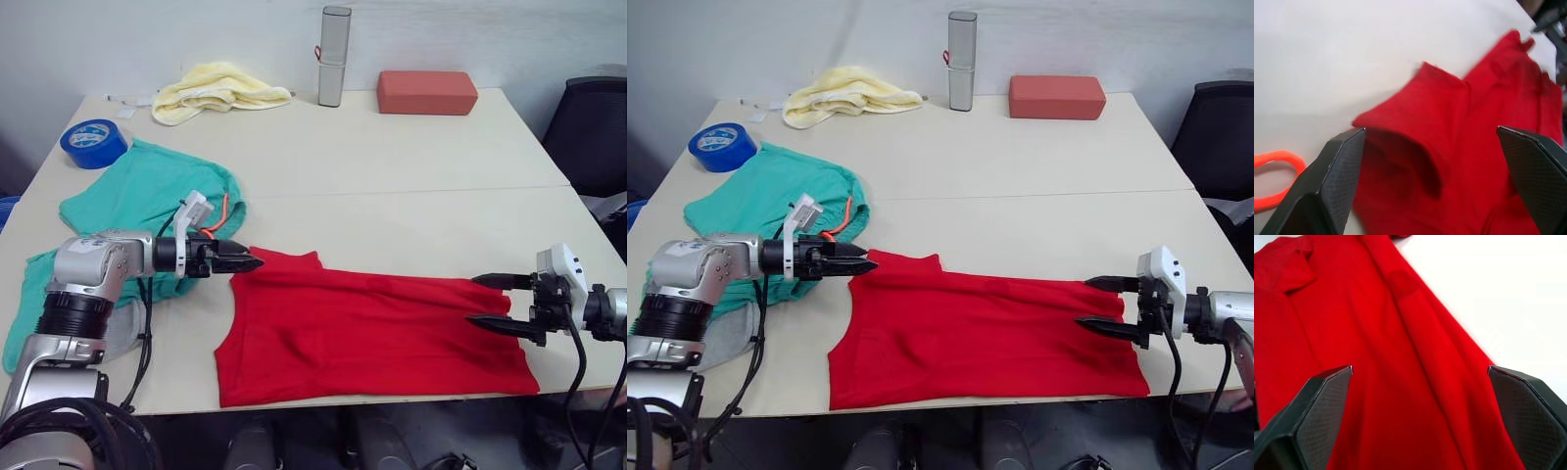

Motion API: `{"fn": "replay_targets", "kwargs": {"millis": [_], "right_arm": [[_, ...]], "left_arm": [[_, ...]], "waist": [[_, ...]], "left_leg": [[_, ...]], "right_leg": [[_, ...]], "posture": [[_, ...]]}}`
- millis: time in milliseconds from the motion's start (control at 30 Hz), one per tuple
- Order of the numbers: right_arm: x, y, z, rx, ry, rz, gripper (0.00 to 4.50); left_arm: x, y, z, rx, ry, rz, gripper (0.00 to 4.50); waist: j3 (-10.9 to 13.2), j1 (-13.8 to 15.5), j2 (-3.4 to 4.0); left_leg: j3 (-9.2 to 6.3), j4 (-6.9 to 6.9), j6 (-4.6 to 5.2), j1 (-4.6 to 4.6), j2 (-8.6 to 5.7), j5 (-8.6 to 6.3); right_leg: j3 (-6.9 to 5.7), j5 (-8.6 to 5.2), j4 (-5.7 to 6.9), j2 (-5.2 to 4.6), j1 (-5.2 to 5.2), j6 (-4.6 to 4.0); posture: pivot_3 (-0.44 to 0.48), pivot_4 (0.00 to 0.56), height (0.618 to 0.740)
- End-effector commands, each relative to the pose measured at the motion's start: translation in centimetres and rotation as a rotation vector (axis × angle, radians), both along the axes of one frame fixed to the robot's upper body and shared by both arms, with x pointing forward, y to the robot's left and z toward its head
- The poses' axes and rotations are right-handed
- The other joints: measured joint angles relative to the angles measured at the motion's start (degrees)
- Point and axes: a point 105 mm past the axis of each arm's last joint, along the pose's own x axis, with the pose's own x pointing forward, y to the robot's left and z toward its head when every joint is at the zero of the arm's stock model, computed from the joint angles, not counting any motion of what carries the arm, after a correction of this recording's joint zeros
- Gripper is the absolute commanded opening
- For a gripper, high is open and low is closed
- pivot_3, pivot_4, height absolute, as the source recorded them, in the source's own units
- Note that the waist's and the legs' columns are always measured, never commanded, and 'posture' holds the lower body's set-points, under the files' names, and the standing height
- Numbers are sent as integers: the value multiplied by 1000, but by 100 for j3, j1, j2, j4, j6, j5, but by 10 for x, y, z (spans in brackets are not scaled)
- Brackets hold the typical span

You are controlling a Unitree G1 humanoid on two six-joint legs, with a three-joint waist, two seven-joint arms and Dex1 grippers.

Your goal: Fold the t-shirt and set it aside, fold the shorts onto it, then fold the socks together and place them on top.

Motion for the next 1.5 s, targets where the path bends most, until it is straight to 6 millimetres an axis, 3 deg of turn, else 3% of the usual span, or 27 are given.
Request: {"fn": "replay_targets", "kwargs": {"millis": [33, 233, 367, 433, 600, 833, 1100, 1333, 1400, 1500], "right_arm": [[4, 1, 12, 4, -59, -6, 4500], [5, 4, 11, 15, -55, -2, 4500], [3, 6, 10, 17, -51, 1, 4500], [3, 6, 10, 17, -51, -1, 4500], [0, 5, 7, 17, -50, -11, 4500], [-1, 8, 6, 26, -51, -10, 4500], [0, 9, 5, 26, -52, -8, 4500], [-3, 10, 2, 20, -47, -6, 4500], [-4, 11, 1, 19, -44, -4, 4500], [-5, 11, 0, 19, -43, -4, 4500]], "left_arm": [[6, -3, 6, 6, 42, 38, 4469], [22, -13, -3, 9, 62, 80, 4469], [19, -27, -4, 8, 97, 14, 4289], [18, -30, -5, 8, 93, -5, 3858], [24, -35, -2, -11, 50, -3, 2237], [13, -30, -14, 91, -35, -90, 19], [-2, -33, 0, -17, -151, -202, 19], [-10, -28, 10, 24, -412, -314, 19], [-15, -28, 17, -50, -388, -330, 19], [-25, -25, 11, -15, -394, -412, 19]], "waist": [[2, 8, -3], [3, 18, -5], [4, 18, -7], [4, 15, -7], [5, 15, -8], [5, 0, -8], [5, 17, -8], [4, 16, -7], [4, 16, -8], [4, 13, -7]], "left_leg": [[0, 2, 0, 0, 0, 0], [-1, 5, 0, -3, -12, 0], [-4, 10, 0, -7, -12, 0], [-5, 9, -1, -8, -26, 0], [-7, 11, -1, -9, -27, -1], [-7, 10, -3, -9, -25, -2], [-8, 13, 0, -11, -6, -4], [-8, 11, 1, -12, -1, -5], [-8, 12, 1, -13, 1, -5], [-8, 13, 2, -13, -1, -6]], "right_leg": [[-3, 0, 1, 1, 0, 0], [-5, 0, 2, -3, 0, 1], [-6, 1, 3, -4, 0, 2], [-5, 1, 3, -4, 0, 2], [-4, 1, 2, -12, 0, 3], [4, 2, 2, -15, -1, 3], [4, 1, 0, -16, 0, 2], [3, 1, -2, -19, 0, 2], [3, 1, -3, -21, 0, 2], [3, 2, -3, -15, 0, 2]], "posture": [[0, 150, 740], [0, 150, 740], [0, 150, 740], [0, 150, 740], [0, 150, 740], [0, 150, 740], [0, 150, 740], [0, 150, 740], [0, 150, 740], [0, 150, 740]]}}
